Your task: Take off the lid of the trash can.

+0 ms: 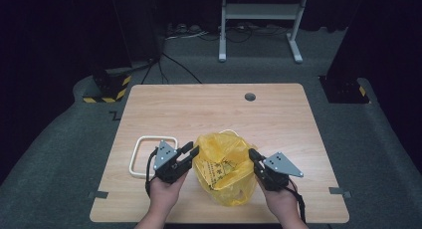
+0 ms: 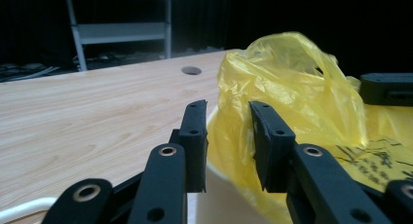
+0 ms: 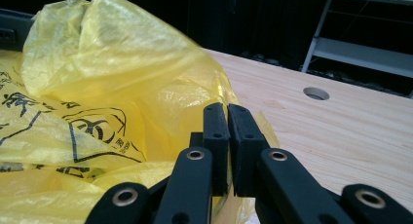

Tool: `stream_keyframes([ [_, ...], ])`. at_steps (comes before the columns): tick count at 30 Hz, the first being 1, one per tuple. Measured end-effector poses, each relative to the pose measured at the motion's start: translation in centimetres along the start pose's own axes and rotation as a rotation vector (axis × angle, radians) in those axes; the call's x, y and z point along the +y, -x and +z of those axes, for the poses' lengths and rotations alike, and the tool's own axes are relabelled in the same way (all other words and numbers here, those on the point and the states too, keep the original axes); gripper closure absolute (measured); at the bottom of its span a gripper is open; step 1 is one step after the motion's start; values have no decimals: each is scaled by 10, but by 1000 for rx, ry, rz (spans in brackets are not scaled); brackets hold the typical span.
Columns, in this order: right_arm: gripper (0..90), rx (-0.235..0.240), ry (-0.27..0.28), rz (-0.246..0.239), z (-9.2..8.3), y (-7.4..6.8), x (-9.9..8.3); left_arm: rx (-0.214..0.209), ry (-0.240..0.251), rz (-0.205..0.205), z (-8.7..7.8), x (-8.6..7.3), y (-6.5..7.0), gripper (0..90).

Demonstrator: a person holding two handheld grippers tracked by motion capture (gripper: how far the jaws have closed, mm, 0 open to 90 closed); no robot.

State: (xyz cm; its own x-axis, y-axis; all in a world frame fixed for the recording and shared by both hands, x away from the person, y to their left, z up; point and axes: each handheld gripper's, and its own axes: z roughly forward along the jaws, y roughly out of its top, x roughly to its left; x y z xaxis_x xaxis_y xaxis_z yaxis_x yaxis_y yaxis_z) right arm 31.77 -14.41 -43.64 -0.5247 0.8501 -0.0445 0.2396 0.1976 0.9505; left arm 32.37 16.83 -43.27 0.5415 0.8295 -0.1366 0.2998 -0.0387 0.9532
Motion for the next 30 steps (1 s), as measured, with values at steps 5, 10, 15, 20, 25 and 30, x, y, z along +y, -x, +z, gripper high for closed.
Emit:
stream_keyframes([
  [5, 868, 0, 1, -12, 1, 0, 0, -9, 14, -98, -2, -5, -20, 660],
  [10, 868, 0, 4, -23, 1, -1, 0, -16, 37, -97, 3, -3, -24, 668],
  [15, 868, -1, 6, -26, 2, -1, 0, -26, 50, -135, 1, -7, -31, 701],
  [20, 868, -2, 8, -25, 2, -2, 0, -13, 14, -174, 7, -13, -36, 708],
  [25, 868, -4, 10, -24, 2, -2, -1, -27, -71, -177, 22, -20, -35, 711],
  [30, 868, -8, 14, -27, 3, -1, -1, -35, -111, -184, 26, -24, -36, 715],
])
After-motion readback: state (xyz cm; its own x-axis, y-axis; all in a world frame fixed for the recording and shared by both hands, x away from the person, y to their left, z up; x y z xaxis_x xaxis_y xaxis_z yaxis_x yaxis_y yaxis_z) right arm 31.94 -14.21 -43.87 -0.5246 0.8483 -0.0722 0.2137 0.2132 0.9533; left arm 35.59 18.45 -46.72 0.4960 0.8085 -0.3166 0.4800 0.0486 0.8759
